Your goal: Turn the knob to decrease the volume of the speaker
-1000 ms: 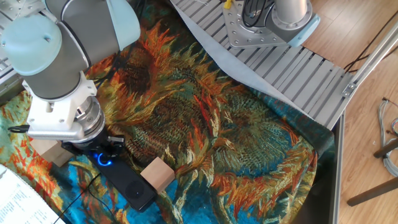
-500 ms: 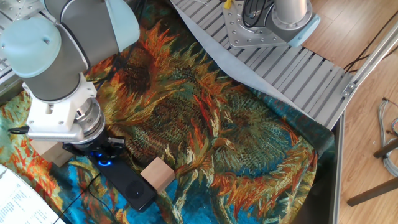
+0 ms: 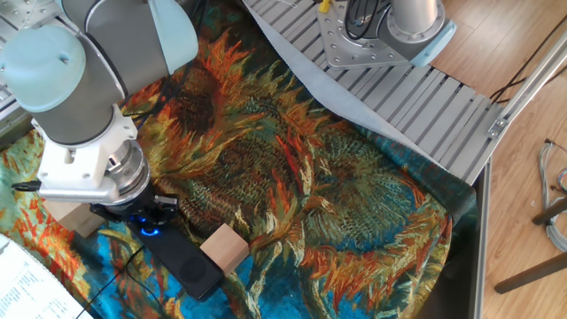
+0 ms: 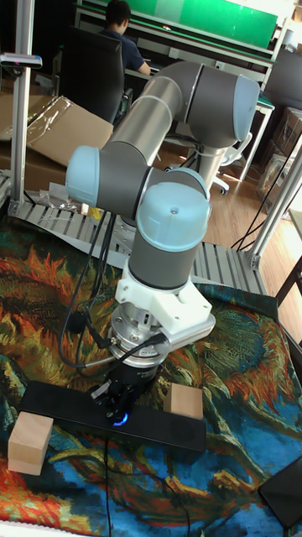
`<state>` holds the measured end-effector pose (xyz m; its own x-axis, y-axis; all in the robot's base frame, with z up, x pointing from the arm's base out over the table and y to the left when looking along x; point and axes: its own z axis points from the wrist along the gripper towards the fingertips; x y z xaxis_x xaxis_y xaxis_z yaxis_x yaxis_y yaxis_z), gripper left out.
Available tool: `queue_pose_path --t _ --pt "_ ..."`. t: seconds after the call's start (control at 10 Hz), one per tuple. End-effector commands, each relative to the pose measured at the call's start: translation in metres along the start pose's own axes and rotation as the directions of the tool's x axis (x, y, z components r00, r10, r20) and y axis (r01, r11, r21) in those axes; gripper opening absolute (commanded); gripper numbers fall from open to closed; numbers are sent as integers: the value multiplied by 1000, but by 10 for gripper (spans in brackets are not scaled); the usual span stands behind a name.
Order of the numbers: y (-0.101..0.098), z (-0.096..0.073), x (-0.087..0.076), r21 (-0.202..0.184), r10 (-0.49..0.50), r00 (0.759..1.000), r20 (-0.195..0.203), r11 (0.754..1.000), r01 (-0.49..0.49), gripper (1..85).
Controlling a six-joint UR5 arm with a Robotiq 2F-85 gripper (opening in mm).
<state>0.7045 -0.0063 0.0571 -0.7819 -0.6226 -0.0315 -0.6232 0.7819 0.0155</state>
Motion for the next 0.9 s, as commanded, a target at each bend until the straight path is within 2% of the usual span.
queue_pose_path --t 0.0,0.4,0.8 --pt "-1 -6 -1 -4 -50 999 -13 999 50 220" --pt "-8 -4 -5 24 -183 983 -4 983 183 203" --pt "-9 -5 -12 34 -339 941 21 941 338 197"
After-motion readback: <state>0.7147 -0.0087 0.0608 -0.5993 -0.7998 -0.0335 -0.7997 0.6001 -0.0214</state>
